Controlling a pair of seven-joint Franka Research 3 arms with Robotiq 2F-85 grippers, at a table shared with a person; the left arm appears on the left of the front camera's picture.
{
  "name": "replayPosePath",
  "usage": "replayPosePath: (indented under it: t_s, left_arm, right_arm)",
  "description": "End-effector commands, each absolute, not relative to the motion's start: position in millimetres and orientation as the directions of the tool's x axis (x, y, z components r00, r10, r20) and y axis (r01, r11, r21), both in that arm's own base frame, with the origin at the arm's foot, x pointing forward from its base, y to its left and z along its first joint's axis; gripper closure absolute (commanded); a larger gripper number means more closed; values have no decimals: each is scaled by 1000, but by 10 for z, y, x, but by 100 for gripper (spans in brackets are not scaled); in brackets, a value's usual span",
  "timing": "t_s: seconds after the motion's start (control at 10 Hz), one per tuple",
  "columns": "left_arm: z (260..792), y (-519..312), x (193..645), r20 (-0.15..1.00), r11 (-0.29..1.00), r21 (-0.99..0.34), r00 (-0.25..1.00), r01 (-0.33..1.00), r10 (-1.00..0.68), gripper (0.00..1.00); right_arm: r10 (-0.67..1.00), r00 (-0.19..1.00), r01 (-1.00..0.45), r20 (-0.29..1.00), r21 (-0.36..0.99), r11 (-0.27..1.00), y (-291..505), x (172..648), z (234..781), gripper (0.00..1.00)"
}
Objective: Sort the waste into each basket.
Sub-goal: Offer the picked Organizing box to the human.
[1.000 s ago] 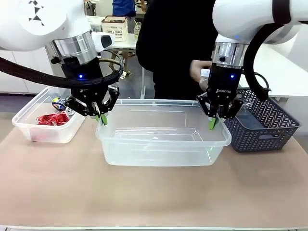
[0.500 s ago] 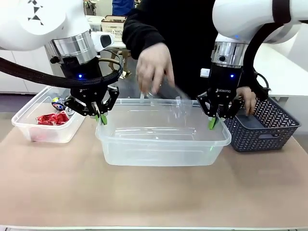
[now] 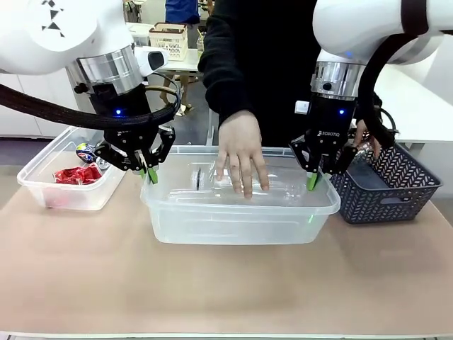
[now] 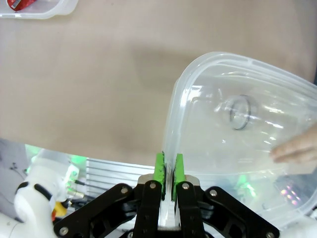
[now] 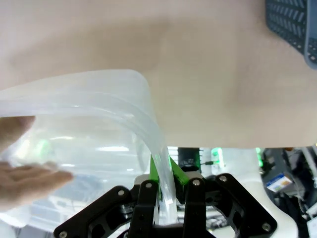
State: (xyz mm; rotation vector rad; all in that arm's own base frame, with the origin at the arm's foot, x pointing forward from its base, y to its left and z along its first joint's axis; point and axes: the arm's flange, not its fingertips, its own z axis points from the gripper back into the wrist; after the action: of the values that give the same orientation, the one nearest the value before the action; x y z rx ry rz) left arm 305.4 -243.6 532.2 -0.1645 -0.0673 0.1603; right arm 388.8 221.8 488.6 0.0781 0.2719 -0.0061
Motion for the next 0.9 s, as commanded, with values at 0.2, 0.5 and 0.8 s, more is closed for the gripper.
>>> replayPosePath:
  t_s: [0.2,0.5,0.8]
  left_arm:
    - [5357,-2410,3044,56,968,-179,980,-178,190,100]
    - [5357,-2410,3044,56,968,-179,980,-178,190,100]
    - [5357,-2410,3044,56,968,-179,980,-178,190,100]
  right_arm:
    - [6,962,13,-274,66,998,2222,3869,4928,100]
    - [6,962,13,-274,66,998,2222,3869,4928,100]
    - [6,962,13,-274,66,998,2222,3869,4928,100]
